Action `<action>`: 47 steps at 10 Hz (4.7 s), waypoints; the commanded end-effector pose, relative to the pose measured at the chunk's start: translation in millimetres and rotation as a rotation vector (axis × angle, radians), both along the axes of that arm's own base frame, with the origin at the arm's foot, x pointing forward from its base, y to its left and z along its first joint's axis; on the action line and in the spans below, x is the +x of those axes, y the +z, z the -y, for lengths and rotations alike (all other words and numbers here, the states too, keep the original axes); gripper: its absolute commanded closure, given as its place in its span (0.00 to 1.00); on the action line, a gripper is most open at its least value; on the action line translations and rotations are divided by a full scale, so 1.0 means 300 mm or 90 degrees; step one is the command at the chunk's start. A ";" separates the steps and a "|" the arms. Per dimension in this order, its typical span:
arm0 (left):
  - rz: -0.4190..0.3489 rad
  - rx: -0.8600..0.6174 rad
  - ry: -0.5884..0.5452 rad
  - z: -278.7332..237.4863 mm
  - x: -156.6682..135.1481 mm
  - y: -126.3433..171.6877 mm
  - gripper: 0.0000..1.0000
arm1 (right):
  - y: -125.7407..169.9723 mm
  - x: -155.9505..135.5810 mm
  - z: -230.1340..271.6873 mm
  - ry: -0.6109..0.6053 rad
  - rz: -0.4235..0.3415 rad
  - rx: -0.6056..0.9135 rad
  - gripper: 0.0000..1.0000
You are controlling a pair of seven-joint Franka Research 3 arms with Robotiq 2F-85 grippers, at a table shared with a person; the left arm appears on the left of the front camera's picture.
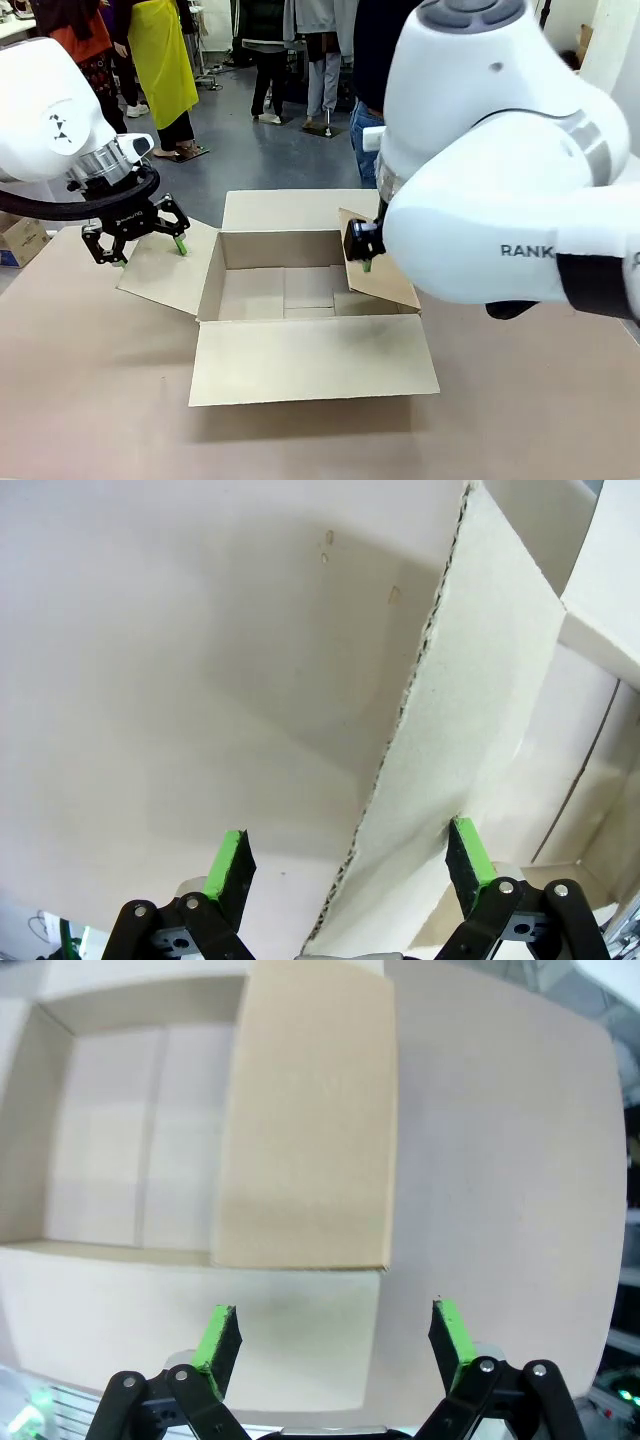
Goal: Pack the gift set into the box.
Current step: Place both hands on the side flaps of the Package Box and spread them outward, then lift both hands away from the flaps of the Package Box.
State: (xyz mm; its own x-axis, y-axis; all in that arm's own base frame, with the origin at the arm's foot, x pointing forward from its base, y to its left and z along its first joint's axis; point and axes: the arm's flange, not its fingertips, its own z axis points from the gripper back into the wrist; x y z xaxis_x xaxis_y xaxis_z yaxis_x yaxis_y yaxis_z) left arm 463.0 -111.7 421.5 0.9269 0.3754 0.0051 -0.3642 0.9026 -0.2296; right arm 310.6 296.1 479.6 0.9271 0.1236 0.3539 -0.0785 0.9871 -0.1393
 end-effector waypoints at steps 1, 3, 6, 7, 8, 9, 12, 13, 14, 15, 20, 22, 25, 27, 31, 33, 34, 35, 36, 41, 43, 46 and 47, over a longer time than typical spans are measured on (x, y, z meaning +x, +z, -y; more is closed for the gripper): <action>-0.001 0.012 0.008 -0.002 -0.002 0.006 0.00 | -0.023 0.096 -0.127 0.014 -0.048 -0.108 0.00; -0.001 0.012 0.008 -0.002 -0.002 0.006 0.00 | -0.011 0.234 -0.239 0.006 -0.050 -0.116 0.00; -0.001 0.012 0.008 -0.002 -0.002 0.006 0.00 | -0.052 0.373 -0.378 -0.008 -0.061 -0.121 0.00; -0.001 0.012 0.008 -0.002 -0.002 0.006 0.00 | -0.105 0.414 -0.403 -0.017 -0.068 -0.125 0.00; -0.001 0.012 0.008 -0.002 -0.002 0.006 0.00 | -0.156 0.442 -0.409 -0.036 -0.067 -0.128 0.00; -0.001 0.012 0.008 -0.002 -0.002 0.006 0.00 | -0.197 0.458 -0.398 -0.048 -0.073 -0.120 0.00; -0.001 0.012 0.008 -0.002 -0.002 0.006 0.00 | -0.235 0.457 -0.372 -0.037 -0.089 -0.119 0.00; -0.001 0.012 0.008 -0.002 -0.002 0.006 0.00 | -0.235 0.457 -0.372 -0.037 -0.089 -0.119 0.00; -0.001 0.012 0.008 -0.002 -0.002 0.006 0.00 | -0.235 0.457 -0.372 -0.037 -0.089 -0.119 0.00; -0.001 0.012 0.008 -0.002 -0.002 0.006 0.00 | -0.235 0.457 -0.372 -0.037 -0.089 -0.119 0.00; -0.001 0.012 0.008 -0.002 -0.002 0.006 0.00 | -0.215 0.485 -0.316 -0.126 -0.064 -0.199 0.00; -0.001 0.012 0.008 -0.002 -0.002 0.006 0.00 | -0.201 0.495 -0.301 -0.149 -0.039 -0.255 0.00; -0.001 0.012 0.008 -0.002 -0.002 0.006 0.00 | -0.182 0.486 -0.288 -0.157 0.000 -0.288 0.00; -0.001 0.012 0.008 -0.002 -0.002 0.006 0.00 | -0.139 0.470 -0.229 -0.171 0.004 -0.288 0.00; -0.001 0.012 0.008 -0.002 -0.002 0.006 0.00 | -0.038 0.462 0.028 -0.189 -0.032 -0.217 0.00; -0.001 0.012 0.008 -0.002 -0.002 0.006 0.00 | -0.080 0.480 0.204 -0.178 -0.065 -0.125 0.00; -0.001 0.012 0.008 -0.002 -0.002 0.006 0.00 | -0.138 0.498 0.285 -0.170 -0.090 -0.072 0.00; -0.001 0.012 0.008 -0.002 -0.002 0.006 0.00 | -0.198 0.518 0.360 -0.151 -0.102 -0.009 0.00; -0.001 0.012 0.008 -0.002 -0.002 0.006 0.00 | -0.250 0.539 0.447 -0.090 -0.090 0.103 0.00; -0.001 0.012 0.008 -0.002 -0.002 0.006 0.00 | -0.189 0.563 0.368 -0.167 -0.067 -0.002 0.00; -0.001 0.012 0.008 -0.002 -0.002 0.006 0.00 | -0.189 0.563 0.368 -0.167 -0.067 -0.002 0.00; -0.001 0.012 0.008 -0.002 -0.002 0.006 0.00 | -0.189 0.563 0.368 -0.167 -0.067 -0.002 0.00; -0.001 0.012 0.008 -0.002 -0.002 0.006 0.00 | -0.189 0.563 0.368 -0.167 -0.067 -0.002 0.00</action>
State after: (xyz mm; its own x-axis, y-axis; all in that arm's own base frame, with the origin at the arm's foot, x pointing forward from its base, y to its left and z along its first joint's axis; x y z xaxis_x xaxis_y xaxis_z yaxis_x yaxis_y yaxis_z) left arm 463.1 -111.3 421.5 0.9266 0.3761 0.0054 -0.3649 0.9023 -0.2294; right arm 476.3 185.2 421.3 0.9647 -0.1136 0.2376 0.1488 0.9795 -0.1357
